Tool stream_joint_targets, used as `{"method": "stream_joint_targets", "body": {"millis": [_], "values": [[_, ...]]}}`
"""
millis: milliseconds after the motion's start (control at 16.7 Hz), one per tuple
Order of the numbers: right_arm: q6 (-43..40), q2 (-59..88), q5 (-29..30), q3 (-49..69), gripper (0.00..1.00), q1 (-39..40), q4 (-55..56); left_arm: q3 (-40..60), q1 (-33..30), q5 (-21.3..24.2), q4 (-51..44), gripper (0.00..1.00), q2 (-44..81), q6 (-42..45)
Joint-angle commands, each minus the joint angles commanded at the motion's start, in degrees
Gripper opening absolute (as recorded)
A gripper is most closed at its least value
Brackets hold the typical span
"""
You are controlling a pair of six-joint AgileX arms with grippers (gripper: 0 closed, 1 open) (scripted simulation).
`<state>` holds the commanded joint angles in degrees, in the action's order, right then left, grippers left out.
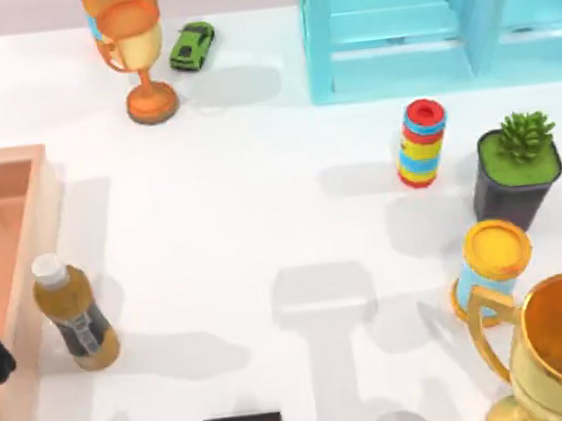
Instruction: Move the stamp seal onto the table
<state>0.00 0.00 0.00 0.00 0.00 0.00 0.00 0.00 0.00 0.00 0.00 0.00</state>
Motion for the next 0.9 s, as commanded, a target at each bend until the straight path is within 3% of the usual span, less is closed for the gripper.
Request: {"method": "stream_joint_targets", "body": {"millis": [240,420,900], "values": [[0.0,0.0,0.0,0.0,1.00,0.0,0.0,1.9,0.6,-0.1,-1.8,1.00,1.9,0.6],[0.0,0.0,0.0,0.0,1.00,0.0,0.0,8.8,2.5,-0.2,-8.1,1.00,9.2,2.6],[0.0,0.0,0.0,0.0,1.00,0.0,0.0,38.5,10.5,-0.1,-37.6,1.00,50.8,11.0]]}}
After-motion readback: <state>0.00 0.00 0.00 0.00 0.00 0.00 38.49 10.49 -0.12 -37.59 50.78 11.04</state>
